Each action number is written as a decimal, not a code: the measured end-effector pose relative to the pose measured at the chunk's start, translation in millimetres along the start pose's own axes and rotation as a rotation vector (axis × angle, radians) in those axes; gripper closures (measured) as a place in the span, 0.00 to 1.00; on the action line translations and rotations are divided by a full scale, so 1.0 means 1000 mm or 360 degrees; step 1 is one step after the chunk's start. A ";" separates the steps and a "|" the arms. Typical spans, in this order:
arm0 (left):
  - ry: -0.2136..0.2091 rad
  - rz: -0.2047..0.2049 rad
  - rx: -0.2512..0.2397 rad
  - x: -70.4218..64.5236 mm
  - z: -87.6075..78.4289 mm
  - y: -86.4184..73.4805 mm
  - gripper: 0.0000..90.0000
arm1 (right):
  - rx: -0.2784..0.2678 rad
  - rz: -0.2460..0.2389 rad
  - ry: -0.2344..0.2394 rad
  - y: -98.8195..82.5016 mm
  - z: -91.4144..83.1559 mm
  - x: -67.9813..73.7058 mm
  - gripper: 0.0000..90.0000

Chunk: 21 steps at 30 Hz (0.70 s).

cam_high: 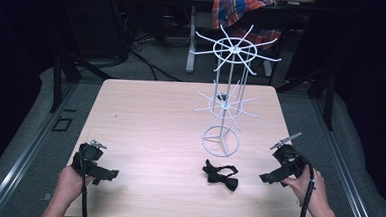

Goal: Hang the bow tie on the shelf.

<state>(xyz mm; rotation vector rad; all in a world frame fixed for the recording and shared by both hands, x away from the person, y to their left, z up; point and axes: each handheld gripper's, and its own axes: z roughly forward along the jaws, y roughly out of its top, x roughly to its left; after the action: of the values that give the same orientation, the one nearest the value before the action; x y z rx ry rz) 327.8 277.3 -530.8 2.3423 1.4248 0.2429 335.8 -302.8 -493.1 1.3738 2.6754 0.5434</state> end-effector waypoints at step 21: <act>-0.0002 -0.0008 -0.0011 0.000 -0.001 -0.001 0.00 | -0.0031 -0.0066 0.0069 0.010 -0.009 0.014 0.00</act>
<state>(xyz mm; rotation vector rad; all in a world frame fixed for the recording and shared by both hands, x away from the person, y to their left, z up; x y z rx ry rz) 326.6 277.6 -530.7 2.3328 1.4270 0.2448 332.9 -288.3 -479.7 1.3137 2.7183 0.6001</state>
